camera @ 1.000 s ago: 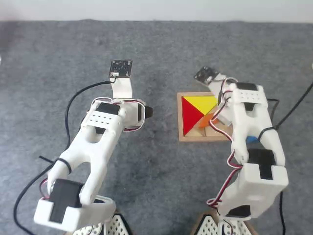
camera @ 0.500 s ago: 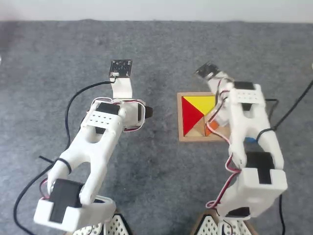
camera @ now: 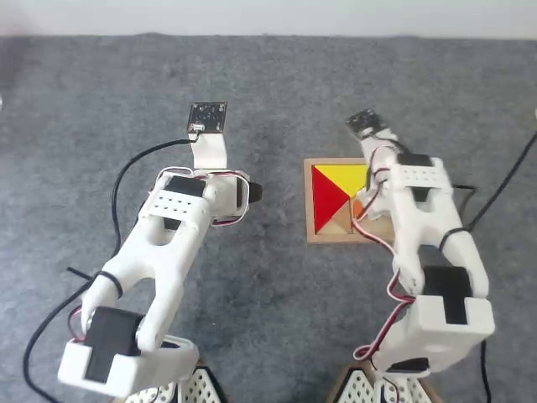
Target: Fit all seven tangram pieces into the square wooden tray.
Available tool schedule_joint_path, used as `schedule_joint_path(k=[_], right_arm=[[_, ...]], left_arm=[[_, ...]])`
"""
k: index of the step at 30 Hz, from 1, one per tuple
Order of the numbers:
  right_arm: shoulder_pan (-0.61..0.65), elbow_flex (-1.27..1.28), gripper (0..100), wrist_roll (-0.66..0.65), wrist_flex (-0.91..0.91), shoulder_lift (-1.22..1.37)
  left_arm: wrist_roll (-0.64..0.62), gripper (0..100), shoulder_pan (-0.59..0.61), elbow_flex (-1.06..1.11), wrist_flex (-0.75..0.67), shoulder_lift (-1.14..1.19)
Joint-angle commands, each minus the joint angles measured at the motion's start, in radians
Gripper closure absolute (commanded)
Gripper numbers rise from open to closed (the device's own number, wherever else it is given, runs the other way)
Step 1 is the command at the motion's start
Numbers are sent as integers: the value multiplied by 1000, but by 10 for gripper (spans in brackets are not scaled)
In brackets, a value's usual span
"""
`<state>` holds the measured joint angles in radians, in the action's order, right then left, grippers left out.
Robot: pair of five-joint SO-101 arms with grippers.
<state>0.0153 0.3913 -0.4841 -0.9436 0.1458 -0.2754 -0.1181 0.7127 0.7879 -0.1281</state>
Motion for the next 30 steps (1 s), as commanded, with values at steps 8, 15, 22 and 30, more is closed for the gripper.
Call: schedule_joint_path(k=[8, 15, 22, 30], right_arm=[[-96, -169, 944, 115, -36, -58], [42, -100, 943, 161, -65, -53], [45, -68, 943, 207, 19, 18], [-33, -210, 943, 146, 13, 179]], left_arm=[[9, 746, 2, -8, -18, -6], [9, 746, 2, -8, -17, -6], [9, 746, 0, -8, -15, -6], [9, 746, -2, -8, -17, -6]])
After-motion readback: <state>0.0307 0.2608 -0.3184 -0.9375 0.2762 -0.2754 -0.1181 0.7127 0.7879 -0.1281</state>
